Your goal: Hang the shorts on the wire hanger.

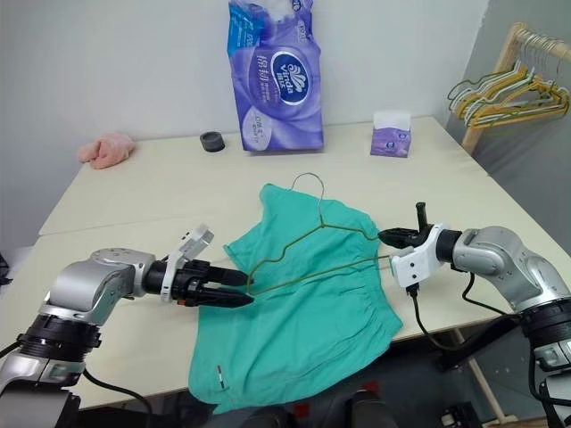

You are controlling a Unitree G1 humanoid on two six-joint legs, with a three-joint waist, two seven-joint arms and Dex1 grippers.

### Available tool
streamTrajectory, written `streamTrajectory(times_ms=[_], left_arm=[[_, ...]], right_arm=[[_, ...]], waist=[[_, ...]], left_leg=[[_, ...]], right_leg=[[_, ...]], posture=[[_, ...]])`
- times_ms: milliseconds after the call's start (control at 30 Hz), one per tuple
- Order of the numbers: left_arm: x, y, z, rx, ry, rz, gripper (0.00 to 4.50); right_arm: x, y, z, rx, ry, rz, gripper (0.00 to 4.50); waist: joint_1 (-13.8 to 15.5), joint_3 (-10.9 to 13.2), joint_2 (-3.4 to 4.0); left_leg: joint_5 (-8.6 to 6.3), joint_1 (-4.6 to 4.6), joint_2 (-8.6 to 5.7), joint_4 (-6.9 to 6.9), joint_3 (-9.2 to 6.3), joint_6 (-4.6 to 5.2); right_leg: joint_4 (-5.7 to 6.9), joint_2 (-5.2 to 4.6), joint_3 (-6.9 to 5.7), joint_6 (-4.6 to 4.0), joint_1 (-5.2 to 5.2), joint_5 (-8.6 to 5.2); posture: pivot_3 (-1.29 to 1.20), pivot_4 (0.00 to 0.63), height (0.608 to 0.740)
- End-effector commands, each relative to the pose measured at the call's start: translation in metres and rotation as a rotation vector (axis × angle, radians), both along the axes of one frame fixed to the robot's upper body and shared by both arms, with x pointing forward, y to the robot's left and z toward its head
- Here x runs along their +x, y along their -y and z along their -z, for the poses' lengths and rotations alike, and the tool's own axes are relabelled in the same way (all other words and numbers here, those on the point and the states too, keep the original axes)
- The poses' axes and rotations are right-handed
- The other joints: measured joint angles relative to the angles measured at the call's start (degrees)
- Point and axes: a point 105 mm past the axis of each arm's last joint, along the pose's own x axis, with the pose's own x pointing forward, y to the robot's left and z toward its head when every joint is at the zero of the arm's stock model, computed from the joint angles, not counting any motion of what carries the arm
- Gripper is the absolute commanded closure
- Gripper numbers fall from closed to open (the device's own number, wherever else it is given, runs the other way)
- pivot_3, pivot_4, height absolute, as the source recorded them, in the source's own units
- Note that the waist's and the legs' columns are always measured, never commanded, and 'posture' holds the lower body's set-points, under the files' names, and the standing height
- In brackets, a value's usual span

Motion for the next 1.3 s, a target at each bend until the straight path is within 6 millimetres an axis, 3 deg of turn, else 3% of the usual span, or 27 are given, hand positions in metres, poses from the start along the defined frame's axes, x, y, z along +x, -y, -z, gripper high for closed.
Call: streamTrajectory(times_ms=[33, 300, 433, 700, 900, 1000, 1200, 1300], left_arm=[[0.007, 0.007, 0.002, 0.005, 0.017, 0.0, 1.12], [0.013, 0.024, 0.01, -0.017, -0.001, 0.007, 1.12], [0.02, 0.03, 0.007, -0.046, 0.003, -0.024, 1.92], [0.013, 0.035, 0.013, -0.02, -0.006, 0.018, 4.33], [0.011, 0.037, 0.015, -0.017, -0.01, 0.021, 4.47], [0.01, 0.038, 0.015, -0.014, -0.015, 0.023, 4.5], [0.02, 0.036, 0.015, 0.005, 0.043, -0.028, 4.5], [0.031, 0.035, 0.014, 0.03, 0.129, -0.073, 4.5]], right_arm=[[-0.001, -0.007, -0.017, 0.028, 0.056, -0.028, 4.5], [-0.002, -0.013, -0.019, 0.036, 0.059, -0.044, 4.5], [-0.002, -0.014, -0.02, 0.039, 0.062, -0.046, 4.5], [-0.002, -0.016, -0.021, 0.04, 0.069, -0.051, 4.5], [-0.004, -0.014, -0.019, 0.043, 0.047, -0.048, 4.5], [-0.006, -0.013, -0.014, 0.031, 0.023, -0.041, 3.78], [-0.016, -0.015, -0.017, 0.063, -0.039, -0.046, 1.83], [-0.023, -0.016, -0.023, 0.118, -0.099, -0.028, 1.83]], waist=[[-0.01, 0.0, 0.0], [0.0, 0.0, 0.0], [0.01, 0.0, -0.01], [0.0, 0.0, -0.01], [-0.01, 0.0, -0.01], [-0.01, 0.0, -0.01], [0.03, -0.01, -0.01], [0.19, -0.01, -0.01]], left_leg=[[0.0, -0.01, 0.0, 0.05, 0.0, 0.0], [-0.01, -0.12, 0.0, 0.35, -0.03, 0.02], [-0.01, -0.13, 0.0, 0.38, -0.04, 0.01], [-0.01, -0.13, 0.01, 0.4, -0.04, 0.01], [-0.01, -0.13, 0.0, 0.41, -0.04, 0.01], [-0.01, -0.13, 0.01, 0.41, -0.04, 0.01], [-0.02, -0.13, 0.01, 0.42, -0.06, 0.02], [-0.02, -0.13, 0.01, 0.44, -0.07, 0.02]], right_leg=[[0.0, 0.0, 0.0, 0.0, 0.01, 0.0], [0.03, 0.01, -0.01, 0.01, 0.01, 0.0], [0.04, 0.01, -0.01, 0.01, 0.02, 0.01], [0.04, 0.01, -0.01, 0.01, 0.02, 0.01], [0.04, 0.0, 0.0, 0.01, 0.02, 0.01], [0.04, 0.0, -0.01, 0.01, 0.02, 0.01], [0.04, 0.0, -0.01, 0.01, 0.03, 0.01], [0.04, -0.01, -0.01, 0.02, 0.04, 0.01]], posture=[[-0.08, 0.065, 0.74], [-0.08, 0.062, 0.74], [-0.09, 0.06, 0.74], [-0.09, 0.059, 0.74], [-0.09, 0.059, 0.74], [-0.09, 0.057, 0.74], [-0.09, 0.055, 0.74], [-0.09, 0.054, 0.74]])
